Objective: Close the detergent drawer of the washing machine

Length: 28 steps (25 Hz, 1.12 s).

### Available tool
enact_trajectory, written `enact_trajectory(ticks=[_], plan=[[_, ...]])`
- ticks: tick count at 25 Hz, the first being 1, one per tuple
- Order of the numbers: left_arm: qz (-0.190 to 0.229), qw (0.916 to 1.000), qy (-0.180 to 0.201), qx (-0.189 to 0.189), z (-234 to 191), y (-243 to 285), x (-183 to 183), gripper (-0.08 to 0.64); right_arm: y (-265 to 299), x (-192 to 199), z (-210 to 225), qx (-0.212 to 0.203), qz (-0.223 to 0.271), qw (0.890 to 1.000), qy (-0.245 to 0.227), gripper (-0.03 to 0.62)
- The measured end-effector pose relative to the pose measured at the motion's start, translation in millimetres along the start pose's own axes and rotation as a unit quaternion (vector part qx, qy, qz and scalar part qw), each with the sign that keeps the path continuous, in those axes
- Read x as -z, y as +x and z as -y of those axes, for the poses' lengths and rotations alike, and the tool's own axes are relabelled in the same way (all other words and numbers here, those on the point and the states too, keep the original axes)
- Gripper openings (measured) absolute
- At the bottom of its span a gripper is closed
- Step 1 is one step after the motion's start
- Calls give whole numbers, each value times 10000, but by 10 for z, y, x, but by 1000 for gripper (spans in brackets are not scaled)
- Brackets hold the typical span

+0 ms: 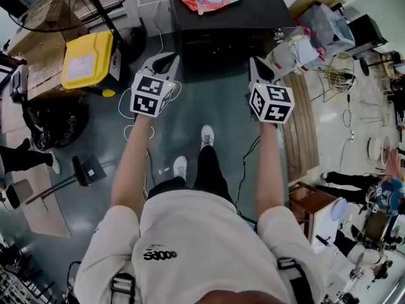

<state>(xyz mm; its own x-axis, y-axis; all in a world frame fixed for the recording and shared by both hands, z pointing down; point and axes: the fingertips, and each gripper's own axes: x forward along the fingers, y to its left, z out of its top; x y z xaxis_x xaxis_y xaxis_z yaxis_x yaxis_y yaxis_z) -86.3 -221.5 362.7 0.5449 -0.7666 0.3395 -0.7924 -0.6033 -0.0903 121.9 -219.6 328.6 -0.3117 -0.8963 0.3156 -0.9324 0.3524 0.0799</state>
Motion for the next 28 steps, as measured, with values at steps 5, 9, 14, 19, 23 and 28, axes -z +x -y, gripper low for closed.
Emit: enact_trajectory(ticks=[5, 9, 14, 19, 23, 28], plan=[[302, 9995, 5, 113, 271, -519, -167, 18, -597, -185, -285, -80, 157, 9989, -439, 6], [454, 9988, 45, 150, 374, -817, -290, 18, -933, -315, -488, -166, 268, 9973, -668, 6], [769, 9964, 264, 227, 536, -1145, -503, 18, -1288, -424, -697, -162, 374, 9954, -867, 6], [909, 9936, 535, 399, 732, -1439, -665, 18, -1595, -548, -927, -138, 526, 9932, -1027, 6], [1022, 9920, 568, 473, 850, -1640, -763, 18, -1808, -679, -1088, -243, 683, 9912, -1108, 6], [1153, 9901, 627, 504, 937, -1821, -862, 18, -1968, -805, -1222, -291, 821, 9881, -1264, 6]])
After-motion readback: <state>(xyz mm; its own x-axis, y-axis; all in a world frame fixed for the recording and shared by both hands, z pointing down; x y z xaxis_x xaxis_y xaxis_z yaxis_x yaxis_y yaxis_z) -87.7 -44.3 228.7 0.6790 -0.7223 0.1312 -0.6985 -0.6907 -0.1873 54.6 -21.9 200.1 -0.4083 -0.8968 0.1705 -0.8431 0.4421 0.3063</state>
